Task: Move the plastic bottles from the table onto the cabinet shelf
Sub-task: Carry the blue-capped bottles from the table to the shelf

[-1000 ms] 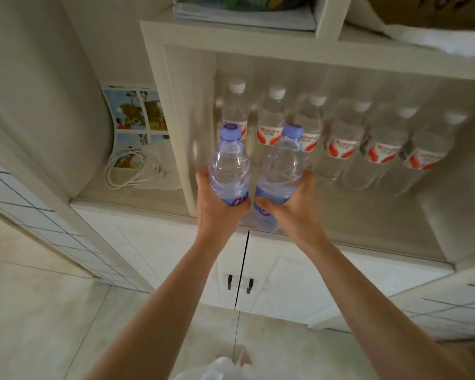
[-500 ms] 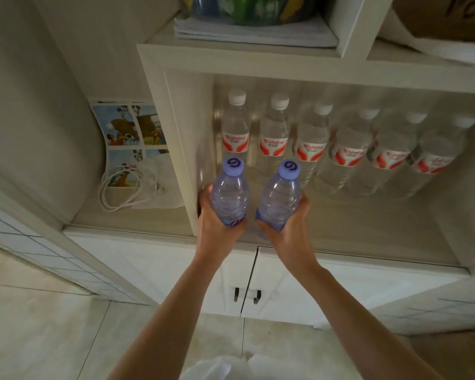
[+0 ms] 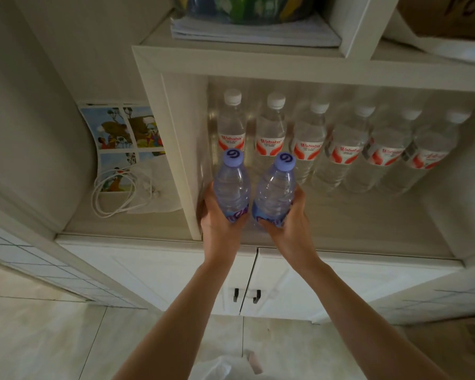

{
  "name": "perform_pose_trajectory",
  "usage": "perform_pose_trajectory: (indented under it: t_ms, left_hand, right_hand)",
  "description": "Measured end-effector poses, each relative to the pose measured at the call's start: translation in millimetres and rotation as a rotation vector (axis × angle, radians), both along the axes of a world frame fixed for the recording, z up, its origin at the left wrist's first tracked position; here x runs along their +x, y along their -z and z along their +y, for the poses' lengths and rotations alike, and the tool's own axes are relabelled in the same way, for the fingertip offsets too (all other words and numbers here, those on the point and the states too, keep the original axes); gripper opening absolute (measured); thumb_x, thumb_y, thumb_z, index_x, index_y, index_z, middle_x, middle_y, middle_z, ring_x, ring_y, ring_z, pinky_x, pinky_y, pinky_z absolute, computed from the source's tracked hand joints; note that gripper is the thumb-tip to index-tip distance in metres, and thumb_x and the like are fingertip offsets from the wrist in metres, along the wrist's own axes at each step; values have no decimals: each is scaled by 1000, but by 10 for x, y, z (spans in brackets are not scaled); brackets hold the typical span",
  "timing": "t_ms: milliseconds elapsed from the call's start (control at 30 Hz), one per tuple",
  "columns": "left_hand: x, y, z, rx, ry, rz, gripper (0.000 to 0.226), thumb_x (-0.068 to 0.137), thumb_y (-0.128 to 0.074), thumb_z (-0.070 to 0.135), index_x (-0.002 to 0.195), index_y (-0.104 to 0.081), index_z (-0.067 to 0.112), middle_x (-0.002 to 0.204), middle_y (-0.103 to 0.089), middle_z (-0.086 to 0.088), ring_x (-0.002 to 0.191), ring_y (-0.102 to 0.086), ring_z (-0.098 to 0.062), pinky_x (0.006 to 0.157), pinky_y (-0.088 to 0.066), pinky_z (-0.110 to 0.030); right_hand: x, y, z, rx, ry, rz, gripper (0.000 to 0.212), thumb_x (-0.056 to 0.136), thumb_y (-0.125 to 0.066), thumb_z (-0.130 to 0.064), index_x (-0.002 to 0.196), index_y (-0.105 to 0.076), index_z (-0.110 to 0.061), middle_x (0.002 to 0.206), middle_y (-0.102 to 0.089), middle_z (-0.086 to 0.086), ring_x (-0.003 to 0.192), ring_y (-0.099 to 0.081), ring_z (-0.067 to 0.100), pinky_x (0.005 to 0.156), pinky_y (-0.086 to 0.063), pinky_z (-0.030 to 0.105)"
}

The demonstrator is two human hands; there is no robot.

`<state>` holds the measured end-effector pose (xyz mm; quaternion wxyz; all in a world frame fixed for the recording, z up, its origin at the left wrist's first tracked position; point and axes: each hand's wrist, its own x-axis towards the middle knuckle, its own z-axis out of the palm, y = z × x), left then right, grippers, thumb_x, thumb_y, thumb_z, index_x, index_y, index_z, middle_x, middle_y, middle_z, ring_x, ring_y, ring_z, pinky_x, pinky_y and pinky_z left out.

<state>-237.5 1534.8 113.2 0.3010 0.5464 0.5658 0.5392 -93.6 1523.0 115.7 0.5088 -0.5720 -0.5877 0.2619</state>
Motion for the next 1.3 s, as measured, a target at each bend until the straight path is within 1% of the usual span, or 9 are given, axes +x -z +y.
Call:
perform_pose_trajectory:
  t_ms: [100, 267, 500, 633, 733, 833, 1100, 1233, 1300]
  left_hand:
    - [57, 4, 223, -59, 8, 25, 81, 72, -83, 29, 138, -38, 20, 127, -57, 9, 103, -51, 8, 75, -37, 7]
    - [88, -43, 434, -94, 12, 7, 84, 74, -83, 21, 142, -34, 21, 132, -49, 12, 114, -48, 3, 80, -31, 9]
    - [133, -54, 535, -56, -24, 9, 87, 75, -82, 10, 145, -31, 14, 144, -47, -2, 123, -41, 2, 94, -25, 7]
    - [136, -47, 496, -127, -30, -35, 88, 76, -82, 16, 146, -28, 15, 146, -46, -4, 132, -47, -16, 107, -37, -21]
    - [120, 10, 451, -220, -30, -3, 86, 81, -78, 28, 148, -26, 13, 148, -44, -7, 133, -47, -22, 109, -41, -35]
    - [59, 86, 391, -269, -29, 68, 75, 87, -71, 28, 147, -29, 15, 148, -46, -6, 133, -47, -23, 102, -37, -24]
    - [-44, 128, 85, -180, 31, 116, 67, 89, -63, 8, 148, -32, 14, 143, -51, -5, 128, -49, -20, 100, -35, -19]
    - [-71, 130, -204, -189, 44, 102, 48, 90, -56, 2, 136, -47, 8, 127, -61, -7, 117, -58, -24, 100, -49, -37]
    - [-76, 147, -371, -126, 36, 97, 35, 91, -54, 1, 126, -57, 8, 115, -66, -1, 106, -64, -17, 91, -53, -23]
  right_hand:
    - [-13, -15, 212, -1, 19, 8, 90, 69, -87, -14, 138, -29, -4, 130, -51, 8, 116, -57, 15, 88, -52, 18]
    - [-29, -69, 390, 14, 34, 2, 92, 69, -85, -9, 139, -28, 2, 130, -52, 17, 117, -58, 26, 91, -52, 27]
    - [-45, -93, 508, 12, 79, 14, 93, 71, -82, -4, 144, -25, -2, 133, -50, 14, 118, -55, 21, 84, -45, 4]
    - [-63, -81, 499, -9, 100, 15, 93, 70, -83, -6, 143, -25, -3, 135, -50, 13, 120, -55, 22, 91, -50, 22]
    - [-73, -64, 508, -78, 126, 35, 91, 69, -85, -12, 140, -27, -5, 132, -52, 13, 117, -58, 23, 88, -52, 25]
    - [-81, -21, 471, -152, 151, 53, 88, 71, -84, -16, 139, -29, -4, 133, -51, 11, 118, -58, 24, 93, -53, 36]
    - [-119, 113, 87, -223, 195, -49, 64, 86, -68, -11, 140, -33, -7, 133, -51, 10, 119, -55, 25, 98, -50, 40]
    - [-140, 90, -227, -247, 114, -105, 59, 89, -63, -11, 141, -34, -10, 127, -56, 9, 117, -55, 22, 98, -49, 37]
    - [-138, 70, -382, -244, 66, -123, 58, 90, -62, -13, 141, -34, -10, 126, -58, 8, 117, -56, 20, 98, -48, 32]
